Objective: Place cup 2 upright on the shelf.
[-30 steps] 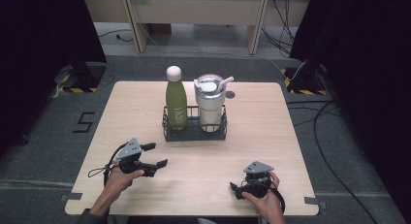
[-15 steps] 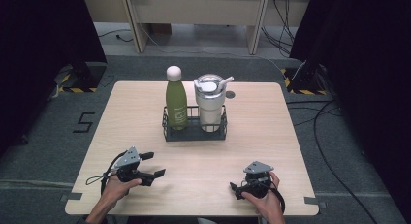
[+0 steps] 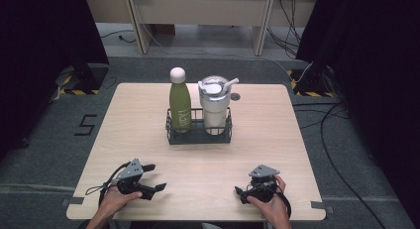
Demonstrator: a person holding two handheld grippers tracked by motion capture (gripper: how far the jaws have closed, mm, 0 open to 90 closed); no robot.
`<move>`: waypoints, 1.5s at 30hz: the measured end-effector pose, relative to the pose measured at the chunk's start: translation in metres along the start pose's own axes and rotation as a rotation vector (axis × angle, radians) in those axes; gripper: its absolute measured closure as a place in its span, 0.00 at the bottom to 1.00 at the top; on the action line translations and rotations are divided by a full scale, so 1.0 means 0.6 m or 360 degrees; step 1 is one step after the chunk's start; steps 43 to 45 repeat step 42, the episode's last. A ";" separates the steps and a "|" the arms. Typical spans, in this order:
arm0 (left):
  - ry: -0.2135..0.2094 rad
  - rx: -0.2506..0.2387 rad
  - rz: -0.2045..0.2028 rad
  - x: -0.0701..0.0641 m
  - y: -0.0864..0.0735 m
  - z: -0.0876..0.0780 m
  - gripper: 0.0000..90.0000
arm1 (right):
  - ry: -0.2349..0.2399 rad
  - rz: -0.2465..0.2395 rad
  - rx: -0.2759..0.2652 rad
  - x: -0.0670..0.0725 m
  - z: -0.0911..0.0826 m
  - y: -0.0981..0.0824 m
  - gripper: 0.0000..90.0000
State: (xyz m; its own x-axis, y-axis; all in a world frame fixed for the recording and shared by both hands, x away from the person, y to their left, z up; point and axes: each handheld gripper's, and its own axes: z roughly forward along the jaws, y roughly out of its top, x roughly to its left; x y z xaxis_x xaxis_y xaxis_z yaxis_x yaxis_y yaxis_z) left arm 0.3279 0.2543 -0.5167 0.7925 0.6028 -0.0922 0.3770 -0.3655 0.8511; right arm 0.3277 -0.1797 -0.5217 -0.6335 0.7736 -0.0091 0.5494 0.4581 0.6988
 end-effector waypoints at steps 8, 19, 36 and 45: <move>0.0033 0.0034 0.0064 -0.007 -0.013 -0.012 0.17 | 0.0000 0.0000 0.0000 0.000 0.000 0.000 0.00; 0.0119 0.0161 0.0097 -0.012 -0.023 -0.016 0.17 | 0.0000 -0.0004 0.0000 0.000 0.000 0.000 0.00; 0.0112 0.0277 0.0064 -0.011 -0.031 -0.018 0.14 | 0.0004 -0.0002 -0.0001 0.000 0.000 0.000 0.00; 0.0110 0.0279 0.0068 -0.011 -0.031 -0.018 0.14 | 0.0002 -0.0003 -0.0002 0.000 0.000 0.000 0.00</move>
